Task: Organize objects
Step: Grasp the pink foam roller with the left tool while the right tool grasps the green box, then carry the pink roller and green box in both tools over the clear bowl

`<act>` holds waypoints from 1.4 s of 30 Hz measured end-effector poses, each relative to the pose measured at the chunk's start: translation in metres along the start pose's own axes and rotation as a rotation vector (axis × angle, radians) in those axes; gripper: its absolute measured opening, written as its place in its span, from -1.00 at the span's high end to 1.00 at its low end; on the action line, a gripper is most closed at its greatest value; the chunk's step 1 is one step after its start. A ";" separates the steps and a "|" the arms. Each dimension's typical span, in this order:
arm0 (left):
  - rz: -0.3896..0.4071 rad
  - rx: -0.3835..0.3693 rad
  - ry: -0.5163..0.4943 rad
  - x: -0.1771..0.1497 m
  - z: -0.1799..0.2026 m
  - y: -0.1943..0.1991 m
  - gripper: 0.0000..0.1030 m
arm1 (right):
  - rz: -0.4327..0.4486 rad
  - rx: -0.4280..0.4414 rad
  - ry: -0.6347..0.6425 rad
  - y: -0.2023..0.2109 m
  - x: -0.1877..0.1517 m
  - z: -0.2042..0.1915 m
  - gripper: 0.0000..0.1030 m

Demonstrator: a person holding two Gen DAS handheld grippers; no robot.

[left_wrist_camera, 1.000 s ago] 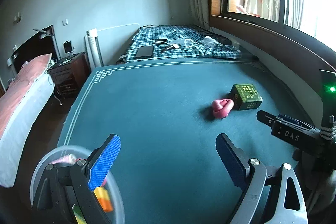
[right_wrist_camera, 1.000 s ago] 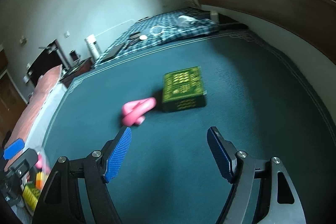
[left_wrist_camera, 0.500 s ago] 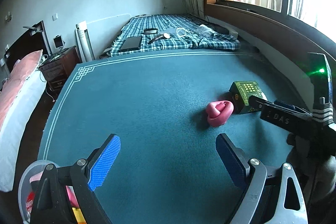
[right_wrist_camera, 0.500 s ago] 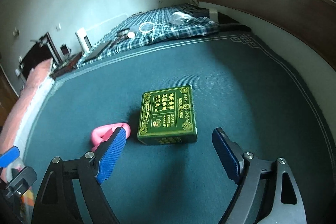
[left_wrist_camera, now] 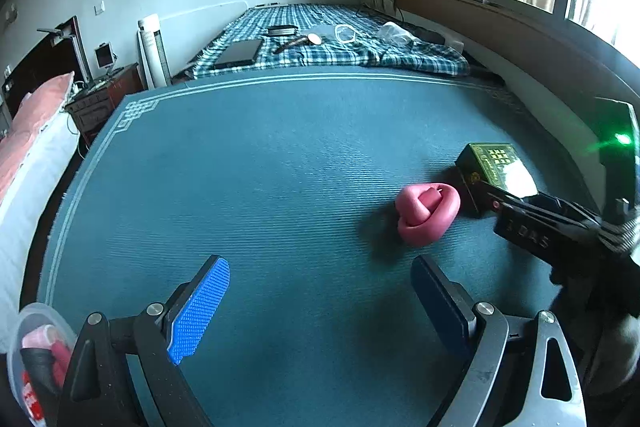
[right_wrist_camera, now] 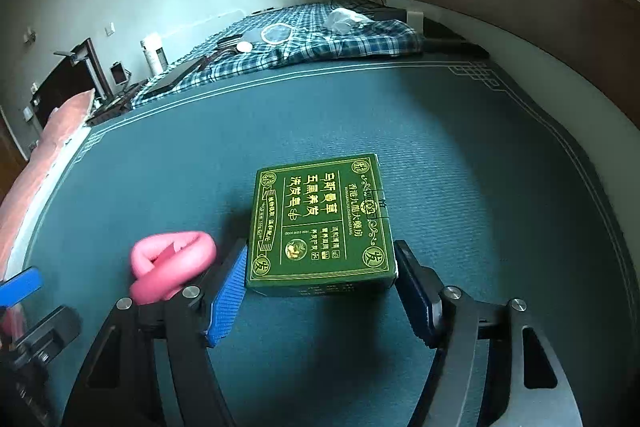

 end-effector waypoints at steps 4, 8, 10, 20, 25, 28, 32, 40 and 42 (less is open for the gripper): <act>-0.015 -0.024 0.003 0.001 0.012 -0.011 -0.84 | -0.001 0.015 -0.010 0.010 -0.009 0.012 -0.35; -0.024 -0.049 0.014 0.004 0.024 -0.022 -0.84 | -0.003 0.034 -0.040 0.024 -0.022 0.027 -0.35; -0.020 -0.060 0.020 0.008 0.031 -0.027 -0.84 | -0.001 0.038 -0.047 0.031 -0.028 0.031 -0.35; -0.028 -0.038 -0.026 0.021 0.054 -0.055 -0.81 | 0.020 0.068 -0.074 0.040 -0.040 0.038 -0.36; -0.045 -0.055 -0.036 0.022 0.059 -0.065 -0.53 | 0.021 0.072 -0.077 0.040 -0.040 0.040 -0.37; -0.034 -0.047 -0.060 0.021 0.063 -0.065 -0.22 | 0.021 0.072 -0.077 0.040 -0.040 0.042 -0.37; -0.030 -0.049 -0.091 0.020 0.065 -0.062 0.04 | 0.021 0.071 -0.076 0.040 -0.040 0.040 -0.37; -0.007 -0.036 -0.109 0.014 0.062 -0.044 0.04 | 0.020 0.059 -0.067 0.040 -0.038 0.038 -0.37; -0.002 -0.035 -0.106 0.012 0.061 -0.038 0.04 | 0.020 0.058 -0.066 0.040 -0.038 0.038 -0.37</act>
Point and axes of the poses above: each gripper's, at about its wrist camera, not at the fingertips, and y roughly against the way its jaws point, z to its right, x to its top, the point moved 5 cm from there along -y, roughly the way its jaws point, and after that the axes turned 1 degree about z, right-handed, at the moved point
